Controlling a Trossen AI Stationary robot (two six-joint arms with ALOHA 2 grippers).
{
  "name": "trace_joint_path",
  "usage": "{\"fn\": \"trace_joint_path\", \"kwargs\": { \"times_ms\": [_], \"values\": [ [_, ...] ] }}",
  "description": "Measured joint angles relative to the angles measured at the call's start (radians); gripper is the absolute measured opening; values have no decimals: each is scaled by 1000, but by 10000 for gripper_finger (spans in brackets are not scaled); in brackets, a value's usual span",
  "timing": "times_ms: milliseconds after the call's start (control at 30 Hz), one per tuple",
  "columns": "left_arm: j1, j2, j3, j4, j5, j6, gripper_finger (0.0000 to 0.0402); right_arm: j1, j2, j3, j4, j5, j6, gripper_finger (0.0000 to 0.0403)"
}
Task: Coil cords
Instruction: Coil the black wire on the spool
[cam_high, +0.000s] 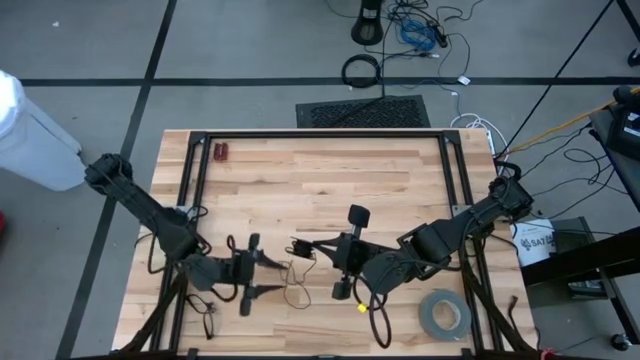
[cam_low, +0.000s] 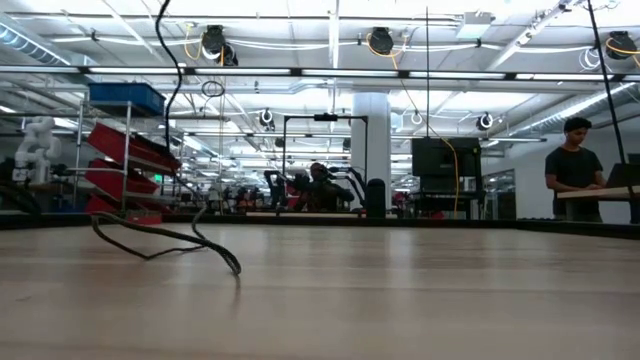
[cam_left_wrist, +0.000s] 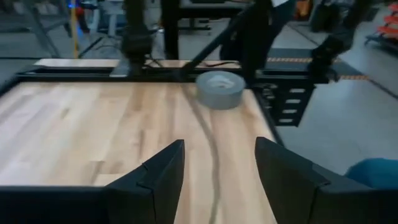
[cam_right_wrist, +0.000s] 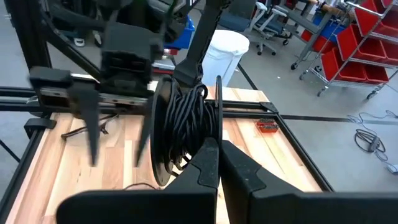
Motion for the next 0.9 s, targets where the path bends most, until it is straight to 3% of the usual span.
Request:
{"fn": "trace_joint_path", "kwargs": {
  "times_ms": [100, 233, 600, 733, 900],
  "values": [
    [-20, 51, -10, 52, -1, -9, 203, 0, 0, 0, -11, -1, 0, 0],
    [-27, 148, -18, 78, -104, 15, 203, 0, 0, 0, -12, -1, 1, 0],
    [-32, 277, -18, 47, -102, -10, 200, -16, 0, 0, -12, -6, -32, 0],
    [-35, 271, -18, 43, -105, -6, 162, -29, 0, 0, -13, -7, -38, 0],
    [-42, 250, -18, -19, -114, -12, 74, -29, 0, 0, -15, -11, -38, 0]
  ]
}}
